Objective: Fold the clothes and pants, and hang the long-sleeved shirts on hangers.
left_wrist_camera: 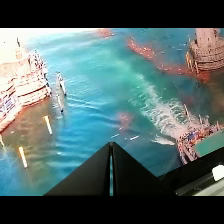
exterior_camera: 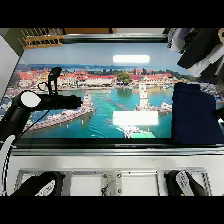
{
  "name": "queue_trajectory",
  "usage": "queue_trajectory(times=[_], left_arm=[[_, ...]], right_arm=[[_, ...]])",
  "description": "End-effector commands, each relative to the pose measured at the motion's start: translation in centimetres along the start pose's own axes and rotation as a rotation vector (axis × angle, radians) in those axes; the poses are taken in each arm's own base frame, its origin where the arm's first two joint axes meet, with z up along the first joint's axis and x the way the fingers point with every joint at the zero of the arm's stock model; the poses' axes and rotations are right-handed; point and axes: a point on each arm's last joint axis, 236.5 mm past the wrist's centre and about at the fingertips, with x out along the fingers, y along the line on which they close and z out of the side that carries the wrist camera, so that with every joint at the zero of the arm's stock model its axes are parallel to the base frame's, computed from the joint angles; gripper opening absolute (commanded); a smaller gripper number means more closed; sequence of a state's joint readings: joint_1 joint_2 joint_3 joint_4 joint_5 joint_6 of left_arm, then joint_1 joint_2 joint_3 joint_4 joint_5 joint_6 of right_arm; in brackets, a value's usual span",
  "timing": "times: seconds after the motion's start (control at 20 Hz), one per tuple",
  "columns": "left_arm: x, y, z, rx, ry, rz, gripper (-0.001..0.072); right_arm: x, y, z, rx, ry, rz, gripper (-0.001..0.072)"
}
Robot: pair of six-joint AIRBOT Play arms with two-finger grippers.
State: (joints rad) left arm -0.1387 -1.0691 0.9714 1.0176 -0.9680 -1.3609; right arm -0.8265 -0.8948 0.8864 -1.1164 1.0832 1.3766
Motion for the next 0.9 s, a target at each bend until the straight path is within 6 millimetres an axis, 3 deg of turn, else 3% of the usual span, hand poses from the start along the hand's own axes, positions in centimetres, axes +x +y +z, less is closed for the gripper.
queue_trajectory(times=[0.0,0.05,0.15,0.3,0.35,0.4,0.85], left_arm=[[0.0,0.0,0.0,0.001,-0.001,0.001,0.0011],[0.0,0.0,0.0,0.001,-0.001,0.001,0.0011],[0.0,0.0,0.0,0.0,-0.001,0.0,0.0011],[0.0,0.0,0.0,0.001,-0.001,0.001,0.0011],[0.0,0.0,0.1,0.001,-0.003,0.001,0.0011],[0.0,0.0,0.1,0.001,-0.003,0.001,0.0011],[0.0,0.0,0.1,0.001,-0.003,0.001,0.0011]], right_arm=[[-3.4,12.3,-0.5,-0.18,-0.066,0.338,0.0654],[-4.0,15.1,-2.0,-0.247,-0.046,0.396,0.0654],[-4.5,19.0,-5.1,-0.353,0.011,0.477,0.0652],[-4.9,22.4,-8.6,-0.456,0.081,0.557,0.0622],[-5.1,23.0,-9.3,-0.477,0.095,0.573,0.0374],[-5.3,23.5,-9.9,-0.492,0.104,0.585,0.0034],[-5.5,23.8,-10.3,-0.496,0.112,0.599,0.0013]])
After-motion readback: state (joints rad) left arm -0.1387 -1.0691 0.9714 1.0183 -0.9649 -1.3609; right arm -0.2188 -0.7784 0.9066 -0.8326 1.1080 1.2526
